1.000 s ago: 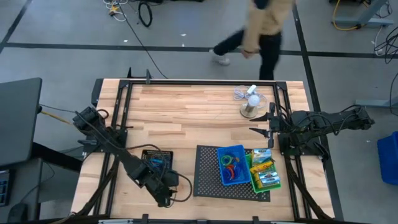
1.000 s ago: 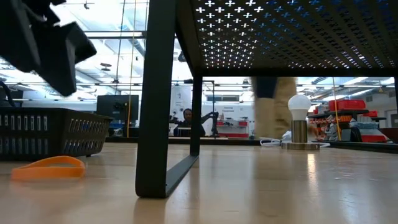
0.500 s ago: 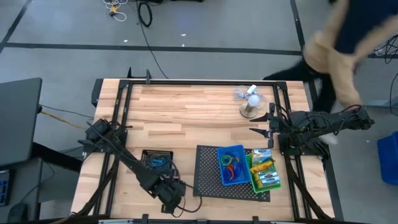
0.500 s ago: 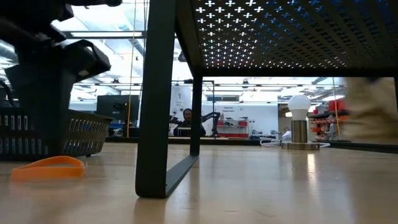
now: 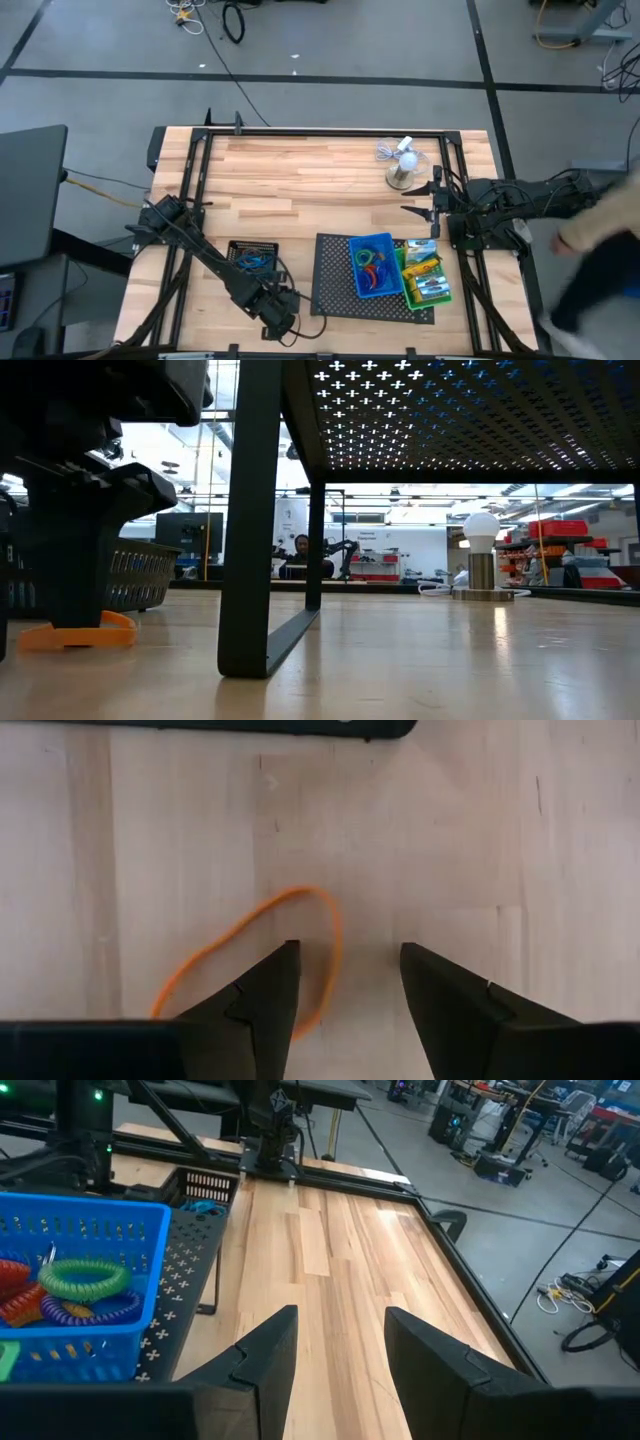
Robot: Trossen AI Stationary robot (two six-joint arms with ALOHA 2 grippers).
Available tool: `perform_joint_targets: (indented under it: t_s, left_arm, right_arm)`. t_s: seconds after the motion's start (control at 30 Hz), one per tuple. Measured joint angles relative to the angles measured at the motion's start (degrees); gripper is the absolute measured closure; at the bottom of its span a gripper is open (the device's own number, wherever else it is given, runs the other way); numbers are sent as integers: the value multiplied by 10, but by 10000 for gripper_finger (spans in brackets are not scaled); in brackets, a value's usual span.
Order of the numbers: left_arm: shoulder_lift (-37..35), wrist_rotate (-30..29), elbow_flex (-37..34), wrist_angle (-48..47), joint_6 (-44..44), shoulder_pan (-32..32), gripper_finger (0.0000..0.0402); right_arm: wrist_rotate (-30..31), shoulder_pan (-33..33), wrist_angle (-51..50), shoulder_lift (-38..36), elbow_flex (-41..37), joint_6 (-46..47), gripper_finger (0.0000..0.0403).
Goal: Pick & Place Office Desk Supplies
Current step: Put the orange rubber band into the black bin
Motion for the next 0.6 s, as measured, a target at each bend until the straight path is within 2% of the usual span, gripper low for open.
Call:
perform_joint_targets:
  t_s: [0.13, 0.23, 0.43, 0.6]
  left_arm:
    - [5, -3, 1, -7, 2, 3, 232]
    - [6, -14, 1, -11, 1, 3, 261]
    - [7, -24, 1, -10, -17, 1, 386]
    - [10, -48, 12, -23, -25, -17, 396]
  right_arm:
    - [0, 0, 0, 0, 0, 0, 242]
    - [0, 0, 0, 0, 0, 2, 242]
    - [0, 0, 0, 0, 0, 7, 242]
    - [-1, 0, 0, 0, 0, 12, 242]
